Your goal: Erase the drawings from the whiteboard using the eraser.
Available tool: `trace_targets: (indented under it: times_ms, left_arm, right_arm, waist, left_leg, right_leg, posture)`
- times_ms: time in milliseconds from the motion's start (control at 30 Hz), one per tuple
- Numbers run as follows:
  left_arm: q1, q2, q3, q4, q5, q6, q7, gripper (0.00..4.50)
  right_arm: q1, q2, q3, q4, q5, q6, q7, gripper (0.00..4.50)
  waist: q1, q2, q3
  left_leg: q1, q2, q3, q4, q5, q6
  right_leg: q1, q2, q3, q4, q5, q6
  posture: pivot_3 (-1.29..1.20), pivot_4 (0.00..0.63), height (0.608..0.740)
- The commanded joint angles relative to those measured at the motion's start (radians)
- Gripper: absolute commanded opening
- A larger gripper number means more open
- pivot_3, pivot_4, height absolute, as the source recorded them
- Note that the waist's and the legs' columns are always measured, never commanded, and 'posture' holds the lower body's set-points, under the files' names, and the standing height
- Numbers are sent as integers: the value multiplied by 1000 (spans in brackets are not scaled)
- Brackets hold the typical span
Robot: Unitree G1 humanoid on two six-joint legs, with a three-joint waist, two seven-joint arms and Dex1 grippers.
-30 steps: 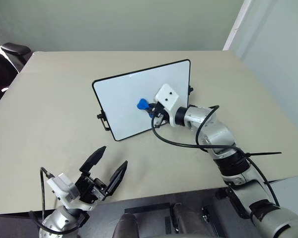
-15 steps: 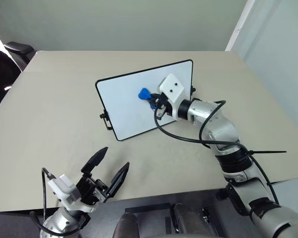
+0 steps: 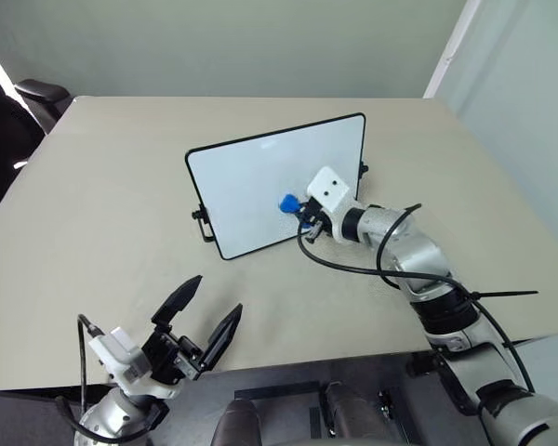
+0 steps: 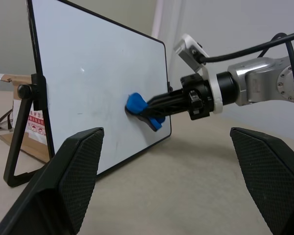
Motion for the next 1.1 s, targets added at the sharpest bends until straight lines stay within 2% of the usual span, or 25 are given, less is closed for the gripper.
trace_targets:
  times_ms: [33,200,533,933,1100]
  left_arm:
    - [4,1,6,-40,-2,-16,-5,4500]
    - [8,1,2,-49,-4,-15,-6,4500]
    - [17,-2,-15,-64,5,-16,-6,4500]
    - [12,-1,-21,-59,9,-16,1,4500]
    - [12,0,-19,-58,8,-16,2,4500]
  right_arm:
    - [13,-25,-6,-5,-24,33,-16,235]
    - [18,-26,-11,-24,-23,35,-22,235]
    - [-50,12,-108,-108,26,13,-46,235]
    - [-123,17,-118,-172,32,52,-54,235]
    - [-71,6,-91,-146,24,49,-50,235]
  waist:
    - [1,0,0]
    - [3,0,0]
    - [-1,0,0]
    - [1,0,0]
    - [4,0,0]
  left_leg:
    - [0,0,0,0,0,0]
    - [0,0,0,0,0,0]
    - [-2,0,0,-1,0,0]
    - [-3,0,0,-2,0,1]
    - [-3,0,0,-2,0,0]
  right_leg:
    - [0,0,0,0,0,0]
    - [-1,0,0,0,0,0]
    - [-3,1,0,0,0,2]
    - [-5,1,0,0,-1,3]
    - [-5,0,0,-1,-2,4]
  posture:
    - [0,150,740]
    - [0,150,740]
    - [0,150,740]
    - [0,150,740]
    - [0,150,740]
